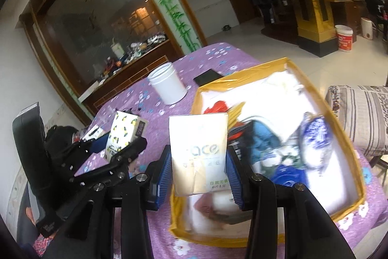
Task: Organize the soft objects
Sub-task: 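Hold both tissue packs and carry them toward the tray, then lower both tissue packs into the tray and open both tools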
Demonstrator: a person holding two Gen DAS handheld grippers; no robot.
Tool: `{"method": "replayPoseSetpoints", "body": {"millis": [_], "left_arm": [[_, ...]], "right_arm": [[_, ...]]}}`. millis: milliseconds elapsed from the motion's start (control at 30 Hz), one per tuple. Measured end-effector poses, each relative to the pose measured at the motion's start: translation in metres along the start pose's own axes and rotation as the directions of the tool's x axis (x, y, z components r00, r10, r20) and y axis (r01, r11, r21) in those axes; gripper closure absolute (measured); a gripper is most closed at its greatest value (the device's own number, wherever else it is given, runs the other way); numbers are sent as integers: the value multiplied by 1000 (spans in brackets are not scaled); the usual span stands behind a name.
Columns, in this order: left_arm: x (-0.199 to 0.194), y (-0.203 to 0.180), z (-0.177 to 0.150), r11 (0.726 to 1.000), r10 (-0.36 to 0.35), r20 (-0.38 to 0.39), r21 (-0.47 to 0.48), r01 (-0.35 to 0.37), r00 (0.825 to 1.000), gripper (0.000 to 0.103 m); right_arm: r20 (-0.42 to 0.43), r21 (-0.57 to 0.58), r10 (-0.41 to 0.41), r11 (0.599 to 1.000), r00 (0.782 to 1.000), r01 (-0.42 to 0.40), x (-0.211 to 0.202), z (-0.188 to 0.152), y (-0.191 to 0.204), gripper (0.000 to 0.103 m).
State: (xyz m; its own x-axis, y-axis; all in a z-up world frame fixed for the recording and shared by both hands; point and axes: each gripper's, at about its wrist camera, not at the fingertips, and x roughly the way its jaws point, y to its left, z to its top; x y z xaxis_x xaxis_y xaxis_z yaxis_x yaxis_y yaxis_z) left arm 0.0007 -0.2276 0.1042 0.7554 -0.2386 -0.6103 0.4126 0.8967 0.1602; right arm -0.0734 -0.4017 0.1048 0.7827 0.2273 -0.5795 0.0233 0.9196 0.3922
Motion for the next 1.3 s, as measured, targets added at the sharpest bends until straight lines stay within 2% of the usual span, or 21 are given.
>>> {"method": "replayPoseSetpoints", "body": {"millis": [300, 533, 867, 967, 1300], "left_arm": [[30, -27, 18, 997, -79, -56, -10, 78, 995, 53], [48, -47, 26, 995, -100, -83, 2, 101, 991, 53], [71, -59, 31, 993, -113, -141, 13, 116, 984, 53], [77, -61, 31, 992, -120, -158, 10, 124, 980, 53], [83, -62, 27, 989, -144, -169, -8, 145, 975, 52]], "right_arm": [[24, 64, -102, 993, 994, 101, -9, 10, -41, 59], [-1, 72, -149, 986, 989, 148, 0, 22, -62, 59], [-105, 79, -163, 982, 981, 172, 39, 37, -79, 59], [-138, 95, -145, 983, 980, 159, 51, 42, -83, 59], [-219, 96, -198, 970, 955, 223, 85, 59, -90, 59]]}}
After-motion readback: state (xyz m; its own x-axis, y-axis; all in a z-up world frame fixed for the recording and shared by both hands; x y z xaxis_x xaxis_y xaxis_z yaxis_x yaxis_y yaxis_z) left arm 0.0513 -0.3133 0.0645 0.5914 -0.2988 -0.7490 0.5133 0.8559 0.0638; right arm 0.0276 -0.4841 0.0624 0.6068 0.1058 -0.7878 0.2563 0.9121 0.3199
